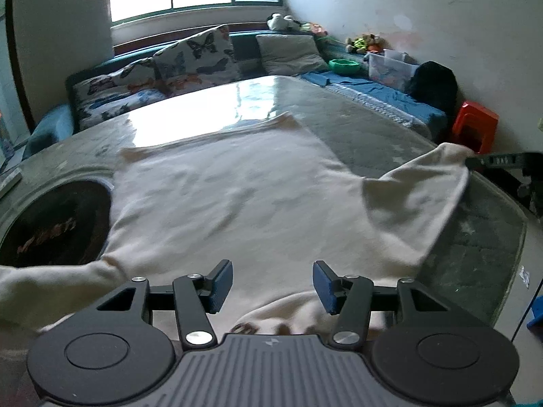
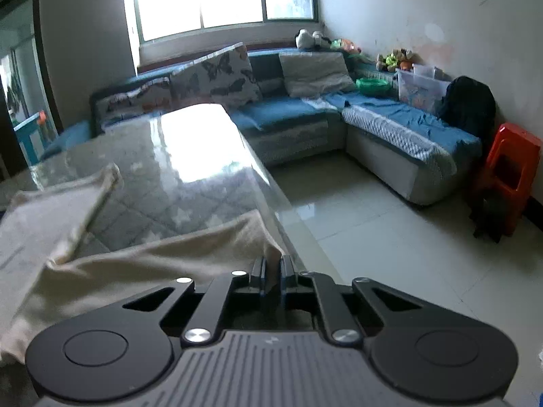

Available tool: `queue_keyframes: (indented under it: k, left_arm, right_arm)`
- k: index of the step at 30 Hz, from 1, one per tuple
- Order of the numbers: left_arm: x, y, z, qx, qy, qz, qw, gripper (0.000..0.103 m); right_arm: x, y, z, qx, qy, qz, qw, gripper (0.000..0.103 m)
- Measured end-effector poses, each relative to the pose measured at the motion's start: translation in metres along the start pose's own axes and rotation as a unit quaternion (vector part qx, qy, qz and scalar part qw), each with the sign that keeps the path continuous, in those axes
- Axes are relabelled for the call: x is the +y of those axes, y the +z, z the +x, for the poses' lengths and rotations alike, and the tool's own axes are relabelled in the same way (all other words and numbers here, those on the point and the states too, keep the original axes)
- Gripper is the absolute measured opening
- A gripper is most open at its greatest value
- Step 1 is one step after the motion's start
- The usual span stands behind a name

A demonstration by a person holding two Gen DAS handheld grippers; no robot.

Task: Fold clothes
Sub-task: 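Grasp a sleeve with the right gripper and lift it toward the body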

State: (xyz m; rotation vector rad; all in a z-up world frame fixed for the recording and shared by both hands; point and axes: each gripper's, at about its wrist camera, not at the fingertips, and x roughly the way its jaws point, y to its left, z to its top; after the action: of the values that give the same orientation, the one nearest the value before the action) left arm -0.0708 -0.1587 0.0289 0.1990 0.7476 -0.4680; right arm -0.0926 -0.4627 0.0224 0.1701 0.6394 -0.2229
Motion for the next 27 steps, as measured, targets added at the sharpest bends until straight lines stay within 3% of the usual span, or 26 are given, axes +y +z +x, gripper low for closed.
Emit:
queue_keyframes:
  k: [5, 15, 21, 27]
  left_arm:
    - [-0.019, 0.007, 0.008, -0.002, -0.017, 0.017, 0.9997, 0.056]
    - [-0.046, 0.007, 0.026, 0.008, -0.032, 0.049, 0.9983, 0.058]
    - [-0.013, 0.008, 0.003, -0.015, -0.016, 0.007, 0.9997, 0.065]
    - [0.038, 0.003, -0.027, -0.039, 0.033, -0.040, 0.9979, 0.067]
  right_arm:
    - [-0.001, 0.012, -0.021, -0.034, 0.005, -0.003, 0.999, 0.004]
    - [0.005, 0.026, -0.032, -0.035, 0.032, -0.014, 0.999, 0.004]
    - [0.048, 0.061, -0.069, -0.067, 0.097, -0.062, 0.991, 0.004]
    - [0.127, 0.080, -0.088, -0.079, 0.180, -0.141, 0.970, 0.004]
